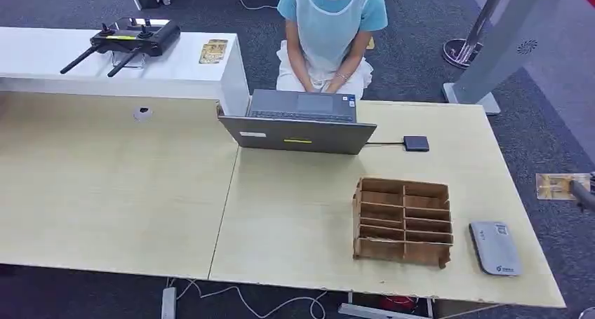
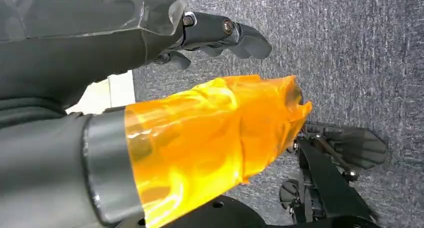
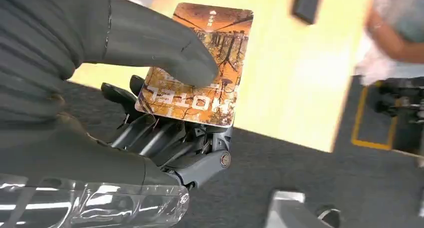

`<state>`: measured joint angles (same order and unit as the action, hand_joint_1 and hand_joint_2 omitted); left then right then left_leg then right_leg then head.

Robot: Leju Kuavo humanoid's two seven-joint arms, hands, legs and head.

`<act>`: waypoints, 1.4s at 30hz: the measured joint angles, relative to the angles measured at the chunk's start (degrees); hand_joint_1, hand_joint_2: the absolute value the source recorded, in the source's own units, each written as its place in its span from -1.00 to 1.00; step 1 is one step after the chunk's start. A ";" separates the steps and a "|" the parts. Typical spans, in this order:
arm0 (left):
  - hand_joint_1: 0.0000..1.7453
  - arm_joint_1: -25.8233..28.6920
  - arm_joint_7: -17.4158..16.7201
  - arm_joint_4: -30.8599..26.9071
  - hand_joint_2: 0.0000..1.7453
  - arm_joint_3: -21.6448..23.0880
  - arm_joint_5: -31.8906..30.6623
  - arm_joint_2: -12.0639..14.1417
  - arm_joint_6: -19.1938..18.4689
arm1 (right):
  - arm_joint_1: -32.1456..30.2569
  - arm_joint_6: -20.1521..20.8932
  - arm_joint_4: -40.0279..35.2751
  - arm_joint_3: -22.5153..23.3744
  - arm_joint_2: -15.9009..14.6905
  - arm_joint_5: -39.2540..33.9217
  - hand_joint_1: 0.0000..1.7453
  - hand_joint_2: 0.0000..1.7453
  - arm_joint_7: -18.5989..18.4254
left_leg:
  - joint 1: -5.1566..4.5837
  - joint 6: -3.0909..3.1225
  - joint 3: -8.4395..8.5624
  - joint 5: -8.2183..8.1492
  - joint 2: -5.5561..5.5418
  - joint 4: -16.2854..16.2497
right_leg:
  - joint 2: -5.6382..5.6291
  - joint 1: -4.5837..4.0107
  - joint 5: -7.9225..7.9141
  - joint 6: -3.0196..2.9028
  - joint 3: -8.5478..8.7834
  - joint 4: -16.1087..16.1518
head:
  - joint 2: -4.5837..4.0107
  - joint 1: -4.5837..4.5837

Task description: Pass the card to the sensor for recognition and then transmit it.

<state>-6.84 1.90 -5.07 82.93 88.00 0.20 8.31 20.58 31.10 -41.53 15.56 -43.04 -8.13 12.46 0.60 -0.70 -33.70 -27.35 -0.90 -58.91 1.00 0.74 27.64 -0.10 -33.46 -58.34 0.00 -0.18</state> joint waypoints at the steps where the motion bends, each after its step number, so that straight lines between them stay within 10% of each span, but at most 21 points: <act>1: -1.00 0.00 -0.04 0.00 -1.00 0.15 0.00 -0.02 -0.07 | -1.91 -0.35 -0.81 0.04 -0.15 -0.35 1.00 1.00 0.00 | 0.00 -0.01 0.00 -0.01 0.05 0.00 | -0.05 0.00 0.00 0.00 -0.02 0.00 | 0.00 0.02; 14: -1.00 -0.31 -0.52 -0.02 -1.00 2.03 -0.09 -0.87 -0.77 | -12.84 -2.29 -6.60 -0.42 1.60 2.14 1.00 1.00 0.22 | -0.01 -0.01 0.05 0.00 0.23 0.02 | -0.23 0.01 0.00 -0.01 -0.04 -0.02 | 0.02 0.00; 42: -1.00 -0.58 -0.96 -0.02 -1.00 3.37 0.00 -2.16 -1.01 | -8.87 -5.22 -1.46 -7.30 1.75 6.12 1.00 1.00 -0.96 | -0.04 -0.01 0.06 -0.01 0.25 0.02 | -0.26 0.03 0.00 -0.01 -0.04 -0.02 | 0.00 0.00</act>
<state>-7.42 0.94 -5.09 86.29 88.00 -1.97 7.30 11.70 25.88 -42.99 8.26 -41.29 -2.01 11.50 0.57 -0.70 -33.64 -27.36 -0.65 -58.90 0.74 0.78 27.64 -0.11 -33.50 -58.36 0.00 -0.17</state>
